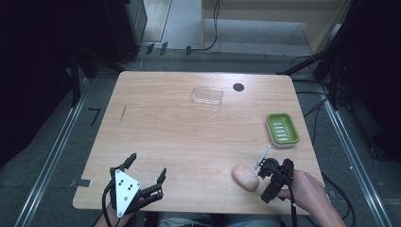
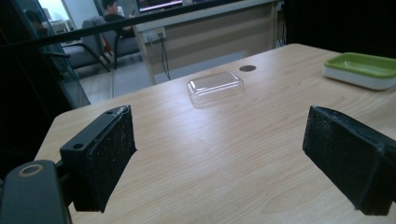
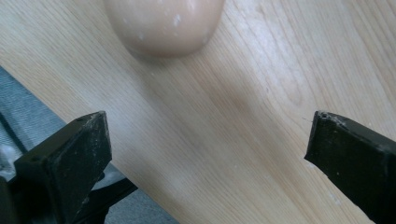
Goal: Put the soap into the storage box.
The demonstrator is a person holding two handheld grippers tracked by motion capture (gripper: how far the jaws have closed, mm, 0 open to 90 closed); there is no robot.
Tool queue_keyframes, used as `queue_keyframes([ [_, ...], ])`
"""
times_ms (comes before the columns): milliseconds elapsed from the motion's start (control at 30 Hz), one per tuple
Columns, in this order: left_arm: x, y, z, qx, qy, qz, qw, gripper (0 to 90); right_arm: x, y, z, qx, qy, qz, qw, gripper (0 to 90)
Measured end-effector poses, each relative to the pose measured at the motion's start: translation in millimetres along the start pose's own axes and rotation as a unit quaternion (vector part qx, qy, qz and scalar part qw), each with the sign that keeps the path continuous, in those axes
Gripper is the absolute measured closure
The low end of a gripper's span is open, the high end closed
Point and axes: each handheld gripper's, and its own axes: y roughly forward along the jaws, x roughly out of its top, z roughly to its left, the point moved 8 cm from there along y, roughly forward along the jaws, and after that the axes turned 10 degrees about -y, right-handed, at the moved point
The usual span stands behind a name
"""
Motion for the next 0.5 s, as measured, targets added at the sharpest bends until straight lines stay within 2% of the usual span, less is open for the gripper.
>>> queue_keyframes([
  [167,2.4,-2.7,1.9,0.001,-0.011,-0.014,0.9998,9.9,6.7,0.0,1.7,0.001,-0.008,0.002,1.0,0.3],
  [367,4.1,-6.8,-0.7,-0.004,0.005,-0.031,0.9995,9.9,18.8,-1.1,4.3,0.007,-0.02,-0.001,0.9998,0.2],
  [500,4.8,-7.6,-0.1,-0.007,0.001,-0.035,0.9994,9.9,27.0,1.7,6.4,0.006,-0.024,0.003,0.9997,0.2],
])
